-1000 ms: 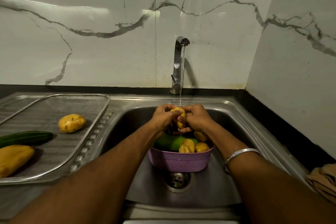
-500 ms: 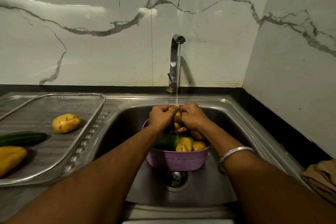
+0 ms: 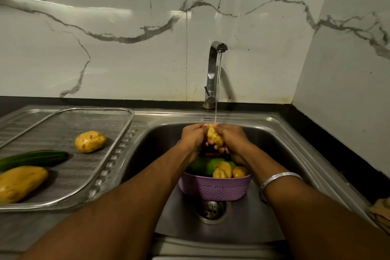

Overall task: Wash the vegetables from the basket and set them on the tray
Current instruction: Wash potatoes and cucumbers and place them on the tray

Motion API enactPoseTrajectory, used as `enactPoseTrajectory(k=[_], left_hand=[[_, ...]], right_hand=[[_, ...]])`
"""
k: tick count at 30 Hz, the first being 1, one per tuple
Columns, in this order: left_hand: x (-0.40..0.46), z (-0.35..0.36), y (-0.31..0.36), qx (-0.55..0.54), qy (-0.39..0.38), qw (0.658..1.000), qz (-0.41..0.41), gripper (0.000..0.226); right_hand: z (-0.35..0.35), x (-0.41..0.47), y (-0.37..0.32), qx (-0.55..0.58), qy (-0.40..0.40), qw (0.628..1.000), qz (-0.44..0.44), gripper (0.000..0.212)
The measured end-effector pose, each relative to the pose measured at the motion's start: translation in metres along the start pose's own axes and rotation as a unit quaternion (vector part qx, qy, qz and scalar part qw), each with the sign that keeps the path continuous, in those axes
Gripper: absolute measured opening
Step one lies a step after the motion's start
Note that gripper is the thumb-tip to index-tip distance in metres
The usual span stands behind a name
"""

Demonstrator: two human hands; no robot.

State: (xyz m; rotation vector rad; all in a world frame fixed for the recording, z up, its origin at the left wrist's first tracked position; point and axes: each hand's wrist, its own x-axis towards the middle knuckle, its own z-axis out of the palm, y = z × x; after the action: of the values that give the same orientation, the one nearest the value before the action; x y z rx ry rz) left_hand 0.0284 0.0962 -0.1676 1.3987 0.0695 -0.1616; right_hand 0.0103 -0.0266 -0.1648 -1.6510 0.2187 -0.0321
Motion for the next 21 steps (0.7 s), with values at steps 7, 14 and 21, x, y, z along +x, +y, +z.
enactPoseTrajectory(k=[7, 14, 21], left_hand=[[0.003, -0.002, 0.003, 0.002, 0.036, 0.999, -0.018, 0.028], [0.004, 0.0, -0.001, 0.004, -0.01, 1.0, -0.008, 0.026], [0.005, -0.004, 0.006, 0.001, 0.037, 0.999, -0.017, 0.03]], right_hand=[[-0.01, -0.001, -0.005, 0.091, -0.077, 0.989, 0.086, 0.027], [0.003, -0.008, -0.007, -0.01, 0.103, 0.995, -0.01, 0.039], [0.001, -0.012, -0.015, 0.049, -0.026, 0.998, 0.032, 0.021]])
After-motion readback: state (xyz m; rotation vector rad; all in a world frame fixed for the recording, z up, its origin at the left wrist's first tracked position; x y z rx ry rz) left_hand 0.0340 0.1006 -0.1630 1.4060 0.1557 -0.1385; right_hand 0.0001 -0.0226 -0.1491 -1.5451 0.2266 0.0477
